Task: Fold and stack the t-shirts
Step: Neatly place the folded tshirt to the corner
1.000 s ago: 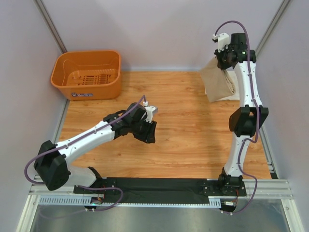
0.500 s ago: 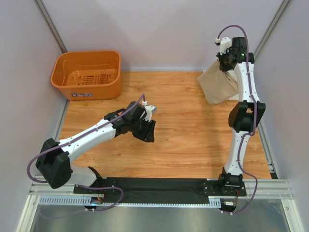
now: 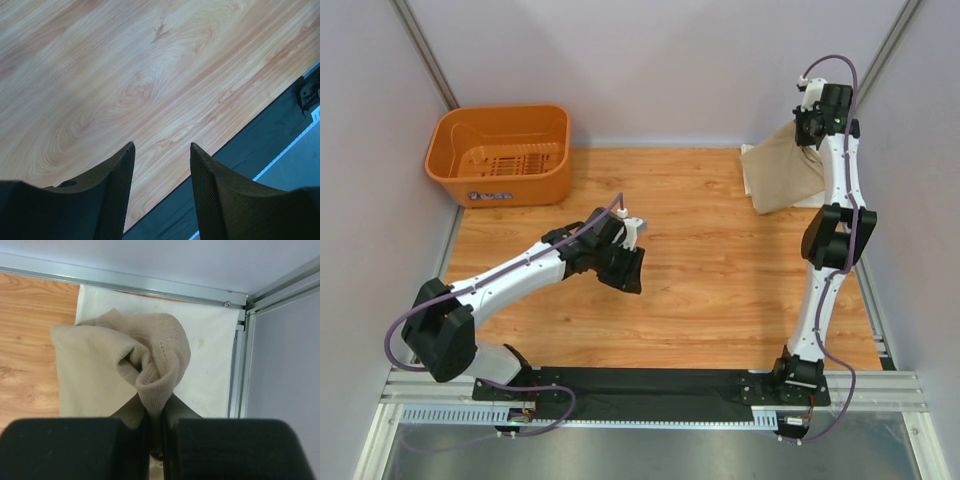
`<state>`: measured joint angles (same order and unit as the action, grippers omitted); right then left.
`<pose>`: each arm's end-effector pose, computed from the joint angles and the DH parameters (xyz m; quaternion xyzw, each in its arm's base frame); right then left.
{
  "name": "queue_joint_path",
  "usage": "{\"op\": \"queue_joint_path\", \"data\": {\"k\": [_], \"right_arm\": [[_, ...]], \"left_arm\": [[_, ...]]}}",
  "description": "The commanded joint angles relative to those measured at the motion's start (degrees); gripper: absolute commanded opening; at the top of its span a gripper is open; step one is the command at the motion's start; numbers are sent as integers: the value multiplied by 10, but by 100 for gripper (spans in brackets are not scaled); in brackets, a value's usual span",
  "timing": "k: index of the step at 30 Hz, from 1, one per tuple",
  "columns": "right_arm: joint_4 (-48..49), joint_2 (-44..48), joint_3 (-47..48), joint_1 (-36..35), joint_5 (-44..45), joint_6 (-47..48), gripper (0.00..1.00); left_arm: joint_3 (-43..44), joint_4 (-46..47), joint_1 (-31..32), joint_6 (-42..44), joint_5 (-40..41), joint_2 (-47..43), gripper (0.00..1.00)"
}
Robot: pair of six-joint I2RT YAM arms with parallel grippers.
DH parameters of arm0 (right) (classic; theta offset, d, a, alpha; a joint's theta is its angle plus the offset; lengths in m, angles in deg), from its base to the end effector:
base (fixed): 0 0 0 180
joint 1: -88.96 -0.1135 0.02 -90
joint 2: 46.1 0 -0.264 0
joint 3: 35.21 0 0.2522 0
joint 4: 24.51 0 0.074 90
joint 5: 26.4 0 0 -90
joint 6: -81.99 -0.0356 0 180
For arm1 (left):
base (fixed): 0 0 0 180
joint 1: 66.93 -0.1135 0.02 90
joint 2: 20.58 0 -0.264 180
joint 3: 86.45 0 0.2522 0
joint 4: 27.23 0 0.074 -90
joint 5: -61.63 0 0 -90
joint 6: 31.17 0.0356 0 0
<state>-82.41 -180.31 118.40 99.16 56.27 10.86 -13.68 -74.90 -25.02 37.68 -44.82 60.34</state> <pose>0.5200 -0.0889 0.3185 -0.0956 0.8942 -0.0531 0.4341 0.2081 -0.2004 0.2490 0.2118 0.9230 -0.2687 0.1764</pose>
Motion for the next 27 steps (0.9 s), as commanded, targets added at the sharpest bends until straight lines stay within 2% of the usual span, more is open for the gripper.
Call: {"op": "queue_joint_path", "data": {"k": [1, 10, 18, 27], "right_arm": [[47, -35, 27, 7, -4, -33, 0], [74, -64, 25, 25, 8, -55, 0], [96, -85, 17, 50, 40, -124, 0], [114, -116, 19, 73, 22, -162, 0]], "left_arm": [[25, 11, -3, 2, -11, 5, 55], [30, 15, -4, -5, -17, 25, 55], [45, 16, -4, -11, -23, 47, 55], [59, 14, -3, -12, -23, 66, 55]]}}
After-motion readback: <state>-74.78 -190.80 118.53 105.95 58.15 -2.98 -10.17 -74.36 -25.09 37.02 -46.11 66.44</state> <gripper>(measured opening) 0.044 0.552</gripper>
